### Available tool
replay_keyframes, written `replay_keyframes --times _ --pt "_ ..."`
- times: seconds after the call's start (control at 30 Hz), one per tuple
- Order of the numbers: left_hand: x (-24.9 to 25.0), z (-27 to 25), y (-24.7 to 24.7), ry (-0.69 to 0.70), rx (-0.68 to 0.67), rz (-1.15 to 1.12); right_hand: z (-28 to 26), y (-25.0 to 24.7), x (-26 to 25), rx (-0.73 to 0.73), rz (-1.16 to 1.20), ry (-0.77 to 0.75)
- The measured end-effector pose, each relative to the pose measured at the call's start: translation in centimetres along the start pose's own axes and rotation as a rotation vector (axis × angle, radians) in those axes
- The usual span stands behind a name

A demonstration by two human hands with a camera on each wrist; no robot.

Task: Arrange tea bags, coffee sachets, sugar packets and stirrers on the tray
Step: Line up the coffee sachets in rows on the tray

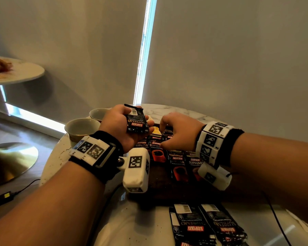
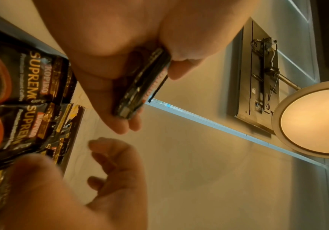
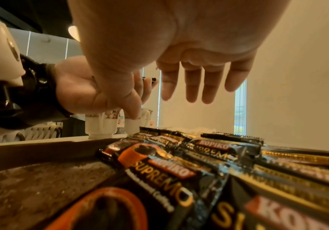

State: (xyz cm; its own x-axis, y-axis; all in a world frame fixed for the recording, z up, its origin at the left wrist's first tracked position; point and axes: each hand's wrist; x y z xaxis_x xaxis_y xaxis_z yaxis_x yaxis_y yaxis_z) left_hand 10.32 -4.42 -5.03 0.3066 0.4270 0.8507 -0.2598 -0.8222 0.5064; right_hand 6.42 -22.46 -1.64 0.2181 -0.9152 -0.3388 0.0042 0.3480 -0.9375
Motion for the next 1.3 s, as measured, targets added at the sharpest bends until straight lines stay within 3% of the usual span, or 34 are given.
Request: replay_keyframes --times 0.17,0.4,0.7,0.9,1.0,1.13,1.2,1.3 --pt "-0.8 0.2 0.5 -0.054 -0.056 0.129 -1.5 -0.6 0.1 0.203 0.179 -0.144" --pt "-1.0 0.0 0.6 -0.062 -0.111 0.274 -2.3 0.2 0.1 0.240 0.109 -0.360" --pt "-1.2 0.2 0.6 -0.093 -0.082 0.243 -2.8 0.0 0.5 0.299 0.154 -0.378" --pt "-1.2 0.8 0.3 -0.067 -0.056 0.193 -2.7 -0.7 0.4 0.439 0.323 -0.198" --pt "-1.2 0.9 0.2 -0.060 -0.044 0.246 -1.9 -0.8 0.8 0.551 0.642 -0.093" --pt "-1.4 0.4 0.6 -0.047 -0.154 0.328 -1.2 -0.5 0.6 0.469 1.013 -0.020" --pt "-1.5 0.1 0.7 -0.037 -0.183 0.348 -1.1 -0.3 0.4 0.413 1.031 -0.007" --pt "-1.5 -0.1 0.6 -0.002 -0.138 0.361 -1.0 0.1 0.6 0.415 0.861 -0.004"
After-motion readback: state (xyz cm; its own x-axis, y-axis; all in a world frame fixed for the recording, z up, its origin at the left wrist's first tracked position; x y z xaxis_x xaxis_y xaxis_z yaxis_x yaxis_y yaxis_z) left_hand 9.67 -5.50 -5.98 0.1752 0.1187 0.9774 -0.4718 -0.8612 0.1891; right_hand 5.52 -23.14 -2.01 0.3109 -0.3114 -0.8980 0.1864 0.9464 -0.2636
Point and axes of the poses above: each hand's wrist, its own z-axis towards the middle knuckle, its own y-axis out of the palm, x = y × z, and after that the axes turned 14 degrees about z, right-handed
